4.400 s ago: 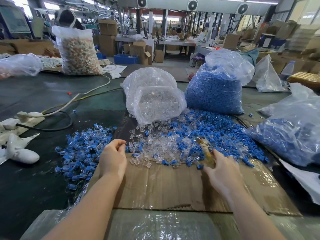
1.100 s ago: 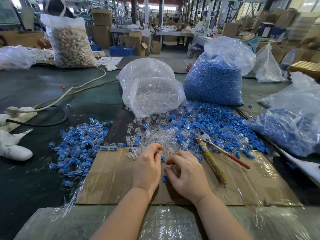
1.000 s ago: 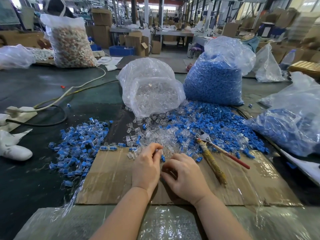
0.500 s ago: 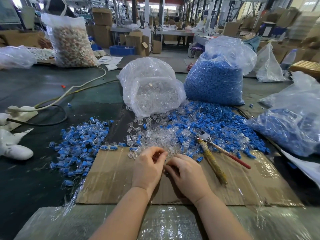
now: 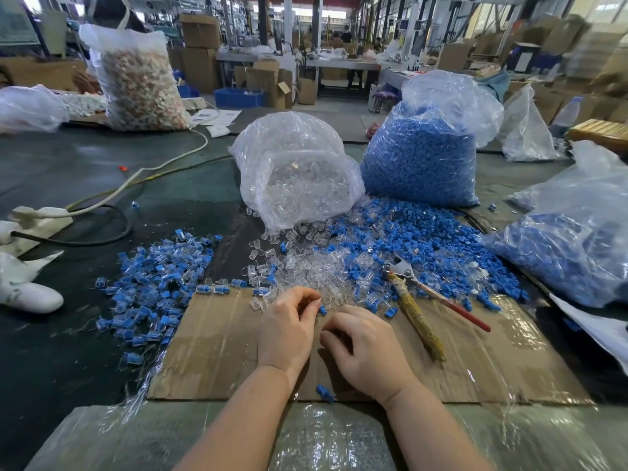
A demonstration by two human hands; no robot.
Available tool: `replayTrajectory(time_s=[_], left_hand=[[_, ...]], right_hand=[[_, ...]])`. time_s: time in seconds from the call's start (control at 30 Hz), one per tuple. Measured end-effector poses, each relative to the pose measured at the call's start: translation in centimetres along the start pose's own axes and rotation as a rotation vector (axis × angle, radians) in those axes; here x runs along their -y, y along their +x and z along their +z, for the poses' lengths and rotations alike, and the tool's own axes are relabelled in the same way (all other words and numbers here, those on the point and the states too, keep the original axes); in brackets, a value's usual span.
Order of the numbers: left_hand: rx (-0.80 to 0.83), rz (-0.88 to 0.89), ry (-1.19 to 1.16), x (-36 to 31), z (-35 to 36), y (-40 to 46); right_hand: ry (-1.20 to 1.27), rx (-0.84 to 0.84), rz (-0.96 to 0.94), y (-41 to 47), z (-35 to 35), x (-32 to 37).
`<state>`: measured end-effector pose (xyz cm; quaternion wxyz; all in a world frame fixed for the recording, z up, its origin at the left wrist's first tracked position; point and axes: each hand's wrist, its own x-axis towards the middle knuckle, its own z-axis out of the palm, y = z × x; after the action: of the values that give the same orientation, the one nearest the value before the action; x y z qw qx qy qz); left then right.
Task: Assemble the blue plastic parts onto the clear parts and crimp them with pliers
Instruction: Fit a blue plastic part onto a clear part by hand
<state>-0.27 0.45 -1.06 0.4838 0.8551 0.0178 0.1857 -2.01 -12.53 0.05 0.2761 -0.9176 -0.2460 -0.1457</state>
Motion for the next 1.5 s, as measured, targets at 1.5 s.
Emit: replayTrajectory(time_s=[1.5], left_hand=[[0.078,0.062,-0.084,-0.3,-0.2,-0.2]], right_hand=[[0.391,-0.158,0.405,1.6,-0.3,-0.5]])
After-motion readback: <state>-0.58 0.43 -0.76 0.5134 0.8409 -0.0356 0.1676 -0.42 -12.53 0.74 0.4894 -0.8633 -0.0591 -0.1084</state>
